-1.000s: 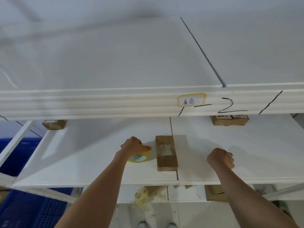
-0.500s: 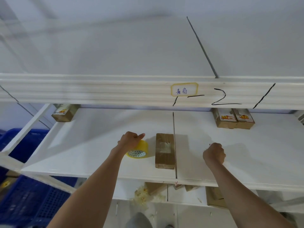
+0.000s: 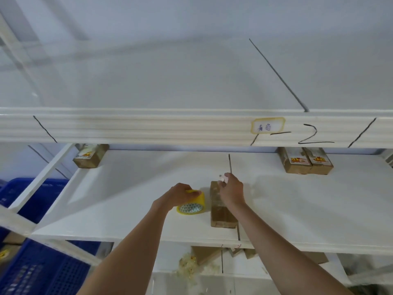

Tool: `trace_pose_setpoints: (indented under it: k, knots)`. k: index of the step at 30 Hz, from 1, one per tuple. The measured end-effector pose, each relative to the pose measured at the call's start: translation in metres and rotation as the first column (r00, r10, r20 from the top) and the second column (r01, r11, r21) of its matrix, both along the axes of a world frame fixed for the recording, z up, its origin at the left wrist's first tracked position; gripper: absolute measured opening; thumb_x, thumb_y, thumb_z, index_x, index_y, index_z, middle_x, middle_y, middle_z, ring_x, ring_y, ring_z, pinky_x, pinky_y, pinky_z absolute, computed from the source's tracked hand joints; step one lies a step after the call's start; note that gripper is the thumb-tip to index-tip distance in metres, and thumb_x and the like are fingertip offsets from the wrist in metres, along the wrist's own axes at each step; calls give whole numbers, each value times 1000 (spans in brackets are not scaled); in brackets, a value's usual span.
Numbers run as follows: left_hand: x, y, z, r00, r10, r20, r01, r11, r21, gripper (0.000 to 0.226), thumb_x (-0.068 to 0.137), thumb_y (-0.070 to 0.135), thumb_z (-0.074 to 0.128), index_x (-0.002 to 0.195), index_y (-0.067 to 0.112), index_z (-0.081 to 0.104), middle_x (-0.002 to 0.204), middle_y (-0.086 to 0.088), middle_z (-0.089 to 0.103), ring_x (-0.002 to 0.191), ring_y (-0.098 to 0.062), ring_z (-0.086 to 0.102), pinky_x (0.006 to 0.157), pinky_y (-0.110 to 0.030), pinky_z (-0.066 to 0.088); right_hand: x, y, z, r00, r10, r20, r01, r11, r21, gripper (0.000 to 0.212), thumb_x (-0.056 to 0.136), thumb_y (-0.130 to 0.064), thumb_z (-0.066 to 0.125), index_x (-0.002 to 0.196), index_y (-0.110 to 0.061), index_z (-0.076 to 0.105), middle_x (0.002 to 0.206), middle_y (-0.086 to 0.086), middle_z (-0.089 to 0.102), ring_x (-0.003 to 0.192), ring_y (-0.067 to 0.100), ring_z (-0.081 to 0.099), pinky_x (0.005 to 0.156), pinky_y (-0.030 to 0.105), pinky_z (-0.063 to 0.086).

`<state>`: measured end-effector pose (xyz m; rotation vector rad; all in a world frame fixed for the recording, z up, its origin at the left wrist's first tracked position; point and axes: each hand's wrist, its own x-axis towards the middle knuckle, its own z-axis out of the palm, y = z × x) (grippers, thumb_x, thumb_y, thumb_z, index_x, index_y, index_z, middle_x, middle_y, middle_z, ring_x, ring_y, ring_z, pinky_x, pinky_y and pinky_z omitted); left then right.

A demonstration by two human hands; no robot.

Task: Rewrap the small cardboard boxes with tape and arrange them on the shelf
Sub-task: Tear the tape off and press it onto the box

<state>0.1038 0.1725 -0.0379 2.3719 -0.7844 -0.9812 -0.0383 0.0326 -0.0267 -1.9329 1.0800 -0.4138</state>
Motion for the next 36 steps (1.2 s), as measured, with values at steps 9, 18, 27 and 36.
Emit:
trace_pose_setpoints:
  k: [9,18,27,36]
  knots:
    - [-4,-3,-3,997,-17,-72,12,997,-72,25,93,38,50,84,23,68,95,-3,65,92,-25,62,79,-33,46,-4,41,-22,983,-76,165,52,988,145,9,96,-20,61,103,-17,65,95,-7,66,93,11,64,64,15,43]
    - [25,11,-9,998,-46,-47,41,994,-106,37,60,77,61,84,52,74,105,14,71,101,-18,67,97,-47,52,-11,39,-35,970,-119,214,84,983,165,4,91,-27,68,93,-29,66,93,-7,70,86,14,66,71,26,51]
    - [17,11,-6,961,-13,-275,-52,973,-227,15,97,33,65,108,28,74,118,-3,68,110,-25,63,99,-38,51,-14,42,-39,982,-49,185,27,993,118,7,95,-25,61,99,-29,65,96,-11,67,88,13,64,69,24,47]
    - [19,16,-15,945,-18,-326,-77,958,-277,25,96,36,65,115,23,74,118,-4,69,111,-27,65,105,-45,50,-15,45,-38,987,77,139,-79,997,8,12,102,-19,54,108,-24,62,94,-20,62,92,0,56,76,11,41]
